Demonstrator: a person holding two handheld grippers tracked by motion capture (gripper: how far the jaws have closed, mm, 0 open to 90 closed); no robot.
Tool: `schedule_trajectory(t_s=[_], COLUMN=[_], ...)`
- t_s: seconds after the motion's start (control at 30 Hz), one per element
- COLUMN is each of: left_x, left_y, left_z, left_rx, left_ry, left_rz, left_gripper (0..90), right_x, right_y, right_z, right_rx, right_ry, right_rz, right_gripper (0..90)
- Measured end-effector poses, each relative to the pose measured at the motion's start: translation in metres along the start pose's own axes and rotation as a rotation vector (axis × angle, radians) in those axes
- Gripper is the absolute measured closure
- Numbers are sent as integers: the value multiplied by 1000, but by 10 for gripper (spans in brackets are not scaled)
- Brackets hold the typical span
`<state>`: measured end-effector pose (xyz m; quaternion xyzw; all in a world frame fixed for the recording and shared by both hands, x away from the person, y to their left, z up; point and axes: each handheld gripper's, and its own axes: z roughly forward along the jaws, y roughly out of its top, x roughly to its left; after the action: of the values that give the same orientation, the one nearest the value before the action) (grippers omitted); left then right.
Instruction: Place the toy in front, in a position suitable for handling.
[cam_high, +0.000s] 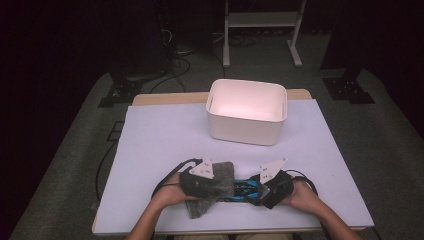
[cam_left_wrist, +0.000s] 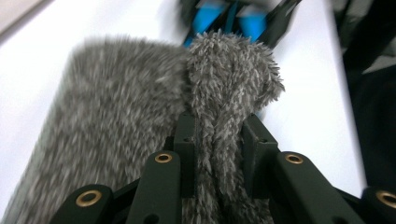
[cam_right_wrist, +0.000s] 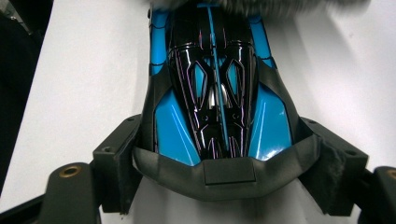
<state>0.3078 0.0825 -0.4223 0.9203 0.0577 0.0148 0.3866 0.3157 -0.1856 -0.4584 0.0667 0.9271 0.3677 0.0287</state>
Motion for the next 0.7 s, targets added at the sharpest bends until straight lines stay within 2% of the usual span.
schedule_trajectory(t_s=[0.03,0.1,0.17,0.27,0.3,0.33,0.37,0.4,0.43,0.57,0.6,0.7], left_x=[-4,-6,-5,1,1,5,5,8,11,13,12,12], left_y=[6,10,9,-1,-1,-7,-7,-12,-16,-15,-11,-5], left_z=[5,8,8,-1,-1,-7,-7,-10,-11,-11,-11,-9], left_rx=[19,25,22,31,31,64,64,62,36,16,2,-25], left_ry=[5,3,1,30,30,65,65,69,57,39,34,17], left_rz=[33,46,41,5,5,-4,-4,-22,-55,-67,-63,-62], left_gripper=[714,713,715,717,717,717,717,717,717,718,718,721], right_x=[0,0,0,0,0,0,0,0,0,-2,-2,-3], right_y=[0,0,0,0,0,0,0,0,0,4,9,12], right_z=[0,0,0,0,0,0,0,0,0,1,2,3], right_rx=[-1,-1,-2,-1,-1,-1,-1,-2,-2,23,51,59], right_ry=[0,-1,-1,-1,-1,-1,-1,1,4,14,15,14], right_rz=[0,0,0,-3,-3,-4,-4,-5,-10,-31,-42,-45], right_gripper=[225,225,225,226,226,226,226,226,227,228,229,229])
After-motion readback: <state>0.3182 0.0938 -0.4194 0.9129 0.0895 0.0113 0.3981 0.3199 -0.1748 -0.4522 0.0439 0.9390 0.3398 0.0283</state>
